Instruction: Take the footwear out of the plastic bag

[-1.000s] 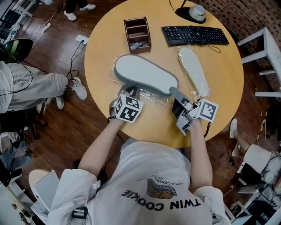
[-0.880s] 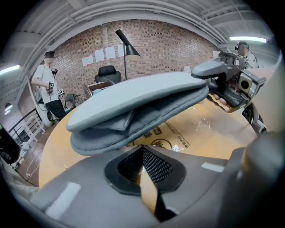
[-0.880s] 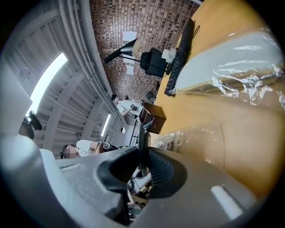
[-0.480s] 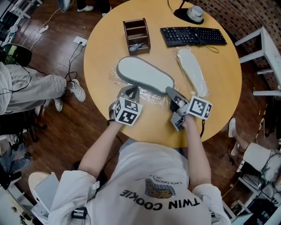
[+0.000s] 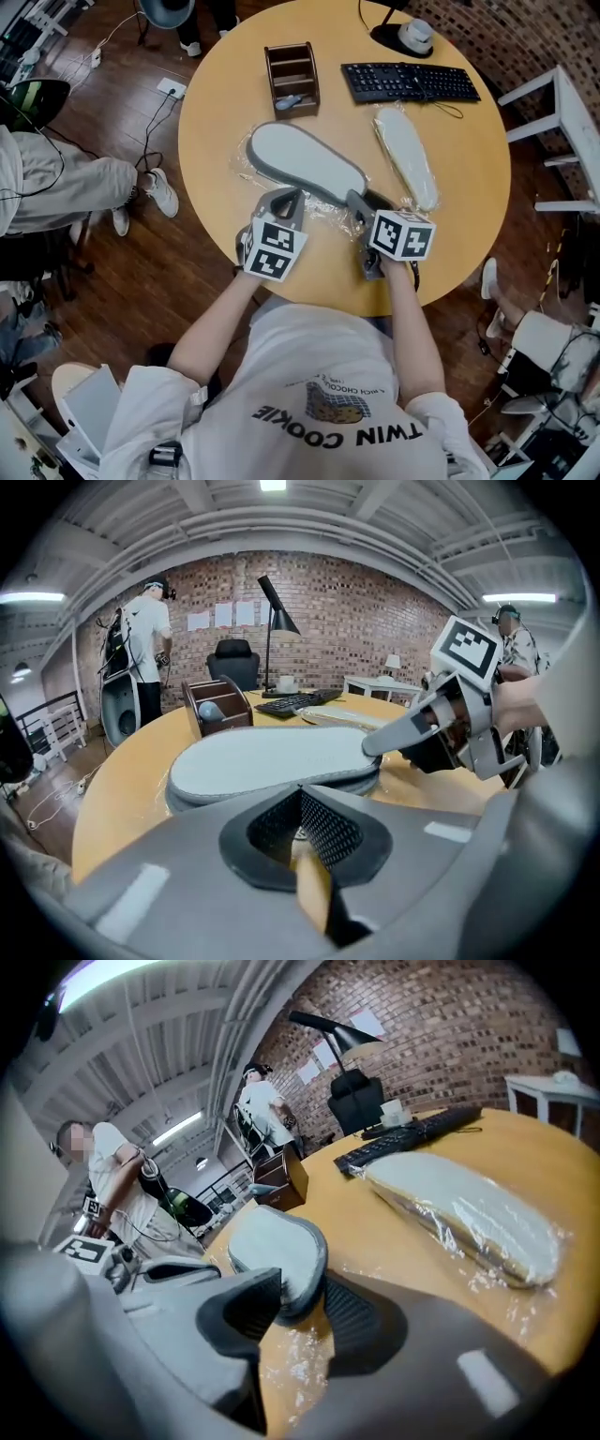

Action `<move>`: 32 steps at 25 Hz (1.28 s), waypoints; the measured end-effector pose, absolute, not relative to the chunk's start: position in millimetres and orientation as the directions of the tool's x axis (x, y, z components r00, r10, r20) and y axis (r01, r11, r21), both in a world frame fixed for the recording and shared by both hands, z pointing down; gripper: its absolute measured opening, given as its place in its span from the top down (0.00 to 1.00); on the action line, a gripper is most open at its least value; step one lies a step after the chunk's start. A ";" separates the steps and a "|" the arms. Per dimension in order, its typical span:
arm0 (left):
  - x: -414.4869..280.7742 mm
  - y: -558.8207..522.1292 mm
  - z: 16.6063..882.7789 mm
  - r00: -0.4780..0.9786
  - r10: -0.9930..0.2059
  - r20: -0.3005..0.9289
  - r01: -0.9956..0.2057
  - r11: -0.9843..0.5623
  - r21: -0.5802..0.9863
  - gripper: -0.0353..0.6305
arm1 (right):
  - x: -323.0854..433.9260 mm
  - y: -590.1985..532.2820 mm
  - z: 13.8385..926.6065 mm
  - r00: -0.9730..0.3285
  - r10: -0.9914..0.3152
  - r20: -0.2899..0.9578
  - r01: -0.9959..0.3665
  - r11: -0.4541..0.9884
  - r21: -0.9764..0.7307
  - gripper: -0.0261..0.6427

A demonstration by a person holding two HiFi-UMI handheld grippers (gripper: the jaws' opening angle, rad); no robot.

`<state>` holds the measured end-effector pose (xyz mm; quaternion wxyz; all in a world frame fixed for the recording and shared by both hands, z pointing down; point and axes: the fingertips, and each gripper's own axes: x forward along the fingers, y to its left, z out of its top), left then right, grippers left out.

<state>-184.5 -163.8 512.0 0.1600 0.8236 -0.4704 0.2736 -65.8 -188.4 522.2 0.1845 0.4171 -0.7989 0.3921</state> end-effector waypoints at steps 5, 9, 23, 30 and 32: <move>-166.2 -157.6 499.4 0.431 -0.695 0.575 -0.861 -0.507 0.033 0.95 | -62.8 -189.8 525.6 -0.528 -0.535 0.660 -0.846 0.402 -0.351 0.73; -148.3 -149.7 490.4 0.429 -0.705 0.565 -0.867 -0.496 0.040 0.95 | -58.3 -187.1 524.2 -0.538 -0.528 0.657 -0.834 0.448 -0.322 0.71; -15.4 -118.3 467.8 0.235 -0.839 0.490 -0.968 -0.246 0.043 0.95 | 32.2 -145.2 479.6 -0.734 -0.437 0.520 -0.624 0.737 -0.261 0.72; 60.1 -93.8 443.8 0.106 -0.887 0.450 -0.991 -0.132 -0.025 0.95 | 95.9 -113.6 450.5 -0.804 -0.375 0.461 -0.512 0.831 -0.216 0.75; 77.2 -81.5 432.5 0.083 -0.894 0.440 -0.994 -0.107 -0.030 0.95 | 112.5 -99.8 439.0 -0.813 -0.368 0.452 -0.495 0.845 -0.202 0.78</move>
